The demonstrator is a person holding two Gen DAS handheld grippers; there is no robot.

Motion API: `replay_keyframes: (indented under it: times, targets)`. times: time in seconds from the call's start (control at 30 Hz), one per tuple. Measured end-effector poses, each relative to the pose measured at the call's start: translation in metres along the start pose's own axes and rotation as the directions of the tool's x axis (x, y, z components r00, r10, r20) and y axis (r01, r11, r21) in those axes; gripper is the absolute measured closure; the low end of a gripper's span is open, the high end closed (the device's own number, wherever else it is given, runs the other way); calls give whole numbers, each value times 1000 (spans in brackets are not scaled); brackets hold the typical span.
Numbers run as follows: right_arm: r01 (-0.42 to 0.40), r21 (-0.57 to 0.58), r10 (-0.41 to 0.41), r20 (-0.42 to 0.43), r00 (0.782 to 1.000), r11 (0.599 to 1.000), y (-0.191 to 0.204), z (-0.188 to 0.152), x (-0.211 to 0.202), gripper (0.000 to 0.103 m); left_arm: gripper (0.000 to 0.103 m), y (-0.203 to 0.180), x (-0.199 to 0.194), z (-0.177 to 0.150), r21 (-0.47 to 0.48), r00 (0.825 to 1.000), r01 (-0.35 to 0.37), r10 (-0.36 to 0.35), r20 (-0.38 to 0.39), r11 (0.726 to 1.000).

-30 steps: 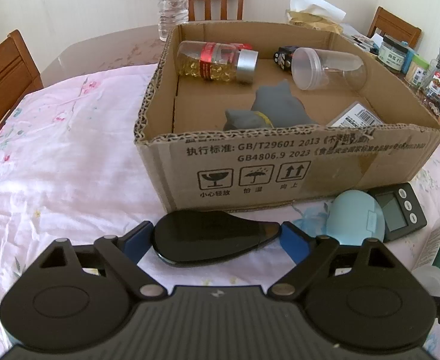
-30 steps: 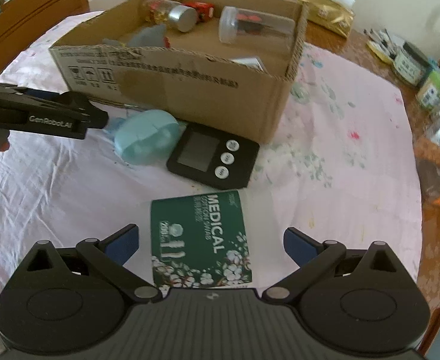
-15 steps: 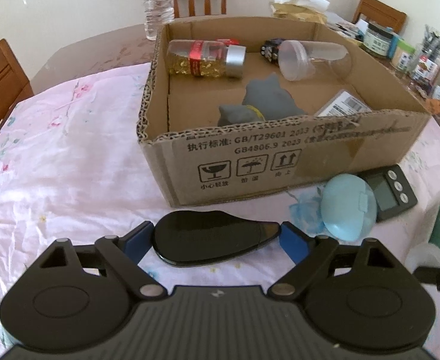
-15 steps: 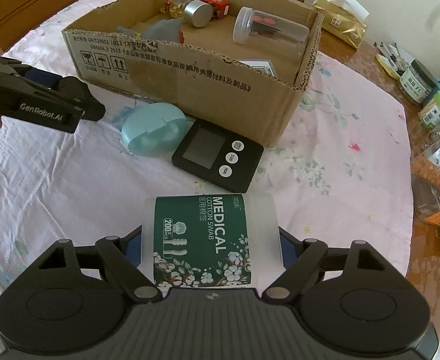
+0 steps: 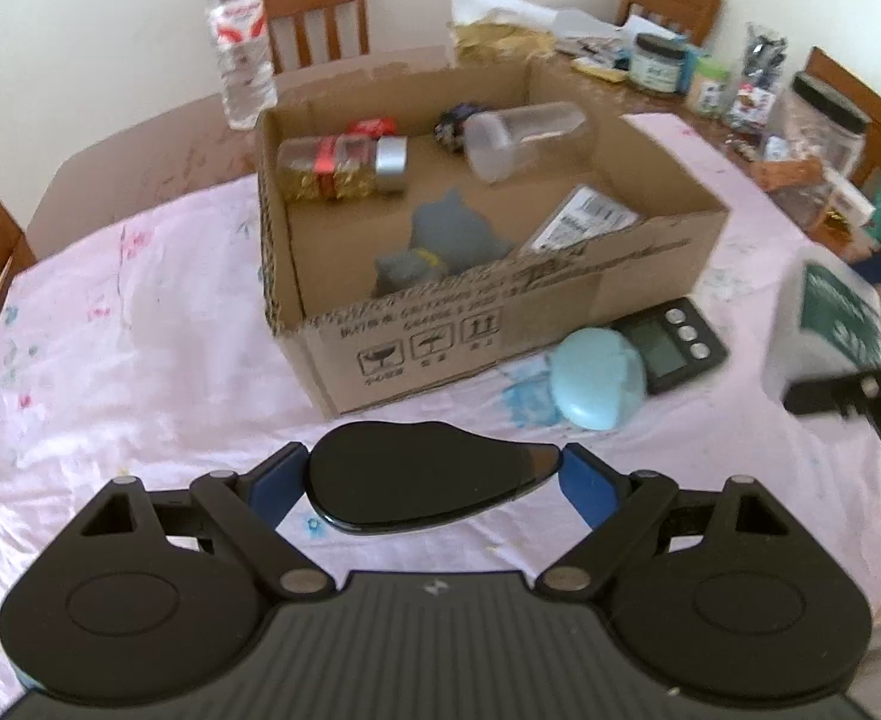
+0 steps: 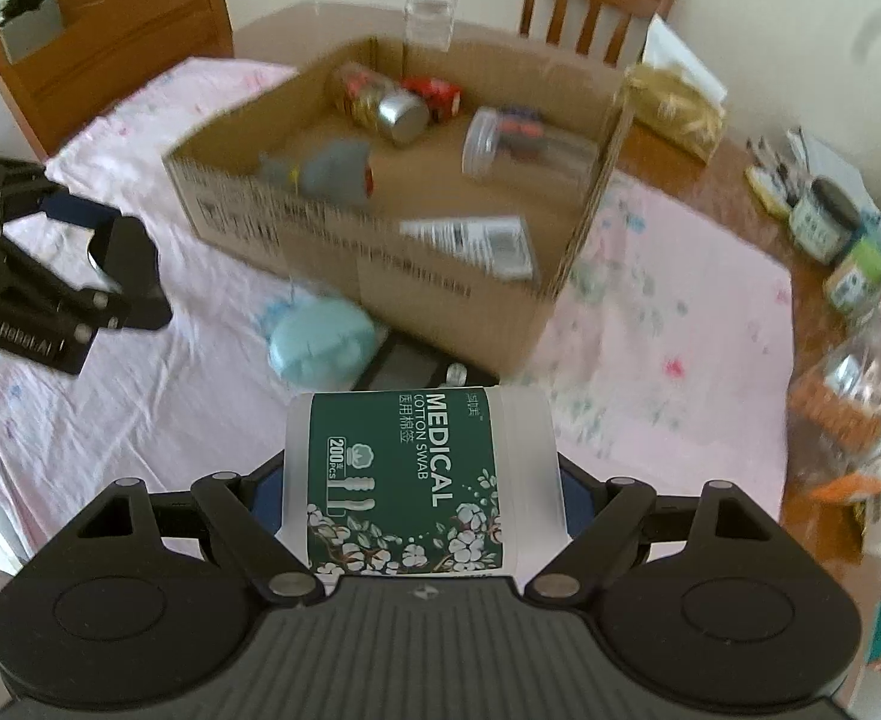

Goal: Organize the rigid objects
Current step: 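Drop the MEDICAL tub into the box with the right tool while the left tool drops the black case in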

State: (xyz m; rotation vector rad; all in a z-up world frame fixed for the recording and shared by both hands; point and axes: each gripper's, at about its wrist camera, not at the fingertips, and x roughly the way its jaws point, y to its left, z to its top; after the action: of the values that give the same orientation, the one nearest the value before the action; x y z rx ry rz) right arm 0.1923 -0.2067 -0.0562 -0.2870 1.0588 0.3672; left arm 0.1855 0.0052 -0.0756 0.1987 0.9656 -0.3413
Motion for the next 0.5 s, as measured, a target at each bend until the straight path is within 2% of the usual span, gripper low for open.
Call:
replay_keyframes:
  times: [0.27, 0.5]
  targets:
    - [-6, -78, 14, 101, 995, 997, -6, 40, -24, 16, 14, -4, -33, 9, 20, 999, 11, -12, 48, 1000]
    - [-10, -154, 31, 137, 990, 988, -11, 81, -10, 16, 14, -2, -51, 13, -23, 996, -24, 26, 86, 999]
